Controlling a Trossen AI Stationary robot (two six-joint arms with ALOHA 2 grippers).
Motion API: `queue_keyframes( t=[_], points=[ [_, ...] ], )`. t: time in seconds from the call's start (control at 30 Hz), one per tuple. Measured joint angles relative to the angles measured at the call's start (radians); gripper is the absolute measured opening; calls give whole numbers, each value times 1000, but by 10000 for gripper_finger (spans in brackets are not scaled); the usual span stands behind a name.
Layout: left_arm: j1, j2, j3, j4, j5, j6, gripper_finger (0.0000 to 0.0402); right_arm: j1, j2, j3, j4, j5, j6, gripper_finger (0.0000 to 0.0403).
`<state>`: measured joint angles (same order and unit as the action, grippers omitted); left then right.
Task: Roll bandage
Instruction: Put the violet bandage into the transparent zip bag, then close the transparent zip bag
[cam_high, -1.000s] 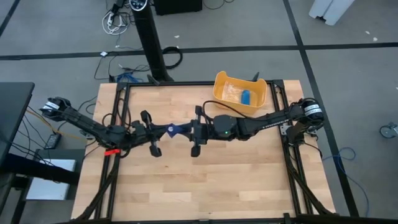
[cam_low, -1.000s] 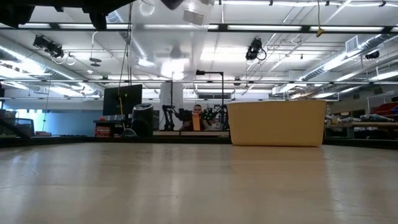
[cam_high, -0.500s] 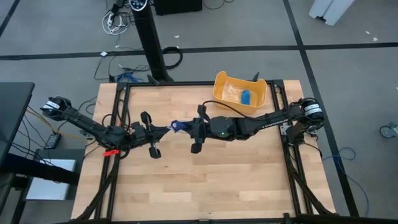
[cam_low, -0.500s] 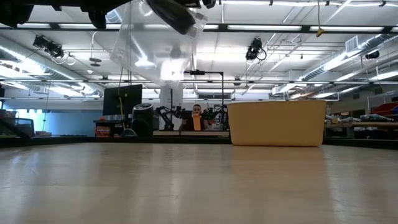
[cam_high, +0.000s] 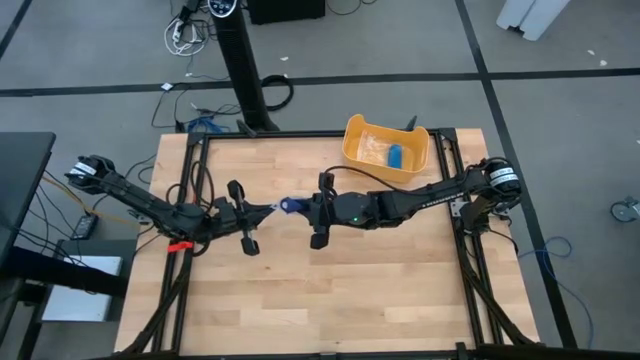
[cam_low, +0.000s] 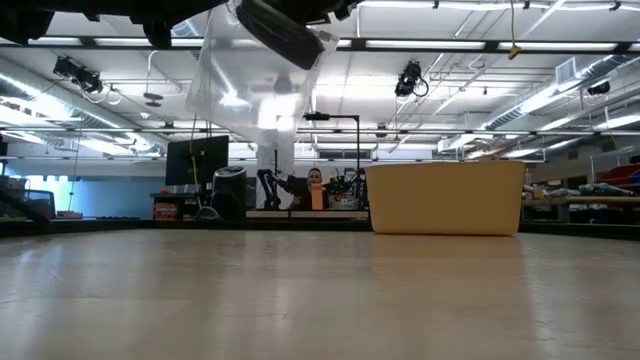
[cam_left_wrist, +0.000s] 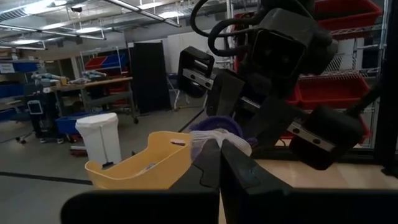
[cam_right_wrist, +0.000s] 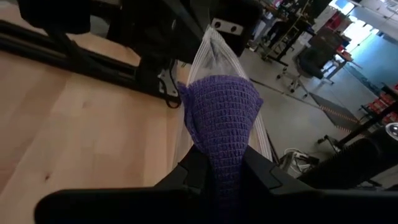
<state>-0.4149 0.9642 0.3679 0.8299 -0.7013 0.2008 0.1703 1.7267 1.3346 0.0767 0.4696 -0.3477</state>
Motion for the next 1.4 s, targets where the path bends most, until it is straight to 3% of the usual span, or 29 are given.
queue_keyframes(
  t=[0.23, 0.43, 0.7, 0.93, 1.23, 1.3, 1.4],
  points=[
    [0, 2, 0, -13, 51, -19, 1, -12, 0, 0, -55, -98, 54, 49],
    [0, 52, 20, -10, 63, -29, 1, -16, 0, -2, -61, -127, 79, 101],
    [0, 91, 36, -22, 49, -21, 1, 24, -16, -3, -103, -50, 76, 165],
    [0, 91, 34, -32, 41, -23, 1, 80, -86, -3, -171, 14, 59, 176],
    [0, 89, -97, 212, 92, -35, 1, 132, -215, -25, -373, 20, 99, 172],
    [0, 88, -120, 282, 123, -35, 1, 124, -245, -94, -358, -9, 119, 169],
    [0, 88, -140, 334, 138, -27, 1, 120, -289, -247, -188, -24, 127, 164]
  ],
)
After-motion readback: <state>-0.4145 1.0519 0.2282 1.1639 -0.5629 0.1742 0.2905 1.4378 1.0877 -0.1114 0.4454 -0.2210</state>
